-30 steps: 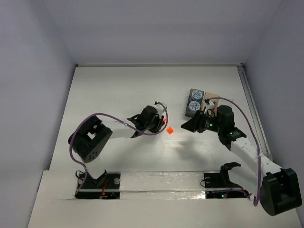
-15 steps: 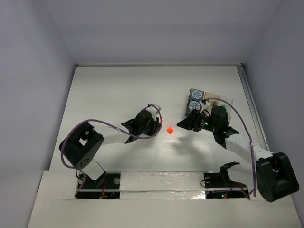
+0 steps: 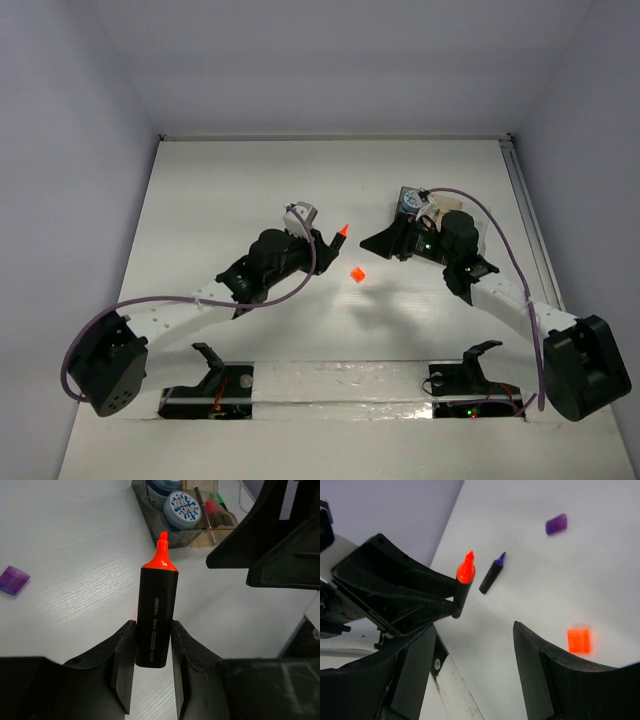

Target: Sort the stationery into containers

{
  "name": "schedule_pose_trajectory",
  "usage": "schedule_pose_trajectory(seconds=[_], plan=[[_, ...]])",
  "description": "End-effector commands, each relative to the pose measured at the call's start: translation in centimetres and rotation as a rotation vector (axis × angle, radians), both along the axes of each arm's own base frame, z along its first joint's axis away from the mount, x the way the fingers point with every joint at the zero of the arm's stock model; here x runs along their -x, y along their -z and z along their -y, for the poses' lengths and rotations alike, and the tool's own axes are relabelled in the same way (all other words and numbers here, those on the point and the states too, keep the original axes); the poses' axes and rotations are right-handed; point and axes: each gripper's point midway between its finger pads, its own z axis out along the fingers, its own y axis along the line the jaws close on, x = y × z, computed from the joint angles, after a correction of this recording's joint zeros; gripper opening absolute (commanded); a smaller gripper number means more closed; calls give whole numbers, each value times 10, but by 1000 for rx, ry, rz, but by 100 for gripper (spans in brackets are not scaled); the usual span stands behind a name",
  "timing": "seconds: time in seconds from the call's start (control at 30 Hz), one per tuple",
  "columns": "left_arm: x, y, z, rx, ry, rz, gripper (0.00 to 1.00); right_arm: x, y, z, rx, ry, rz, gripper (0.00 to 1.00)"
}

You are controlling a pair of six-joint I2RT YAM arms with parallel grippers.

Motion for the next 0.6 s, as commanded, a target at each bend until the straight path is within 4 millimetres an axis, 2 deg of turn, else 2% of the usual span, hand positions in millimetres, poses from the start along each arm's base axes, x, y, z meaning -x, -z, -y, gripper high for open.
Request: schedule_pose_trajectory(seconds=[0.0,0.13,0.23,0.4,0.57], plan=[[14,-21,6,106,52,28,0,-11,-43,-14,-49,-19,149,69],[19,-23,5,121,66,31,0,-5,-56,-39,-63,-79,186,69],[22,-25,7,141,84,35,0,-14,-47,-47,-35,-59,158,69],[22,-22,5,131,82,38,0,-15,-42,-62,-22,-67,143,63],[22,-24,5,133,80,48,0,-19,-27,-67,33,-54,105,60]])
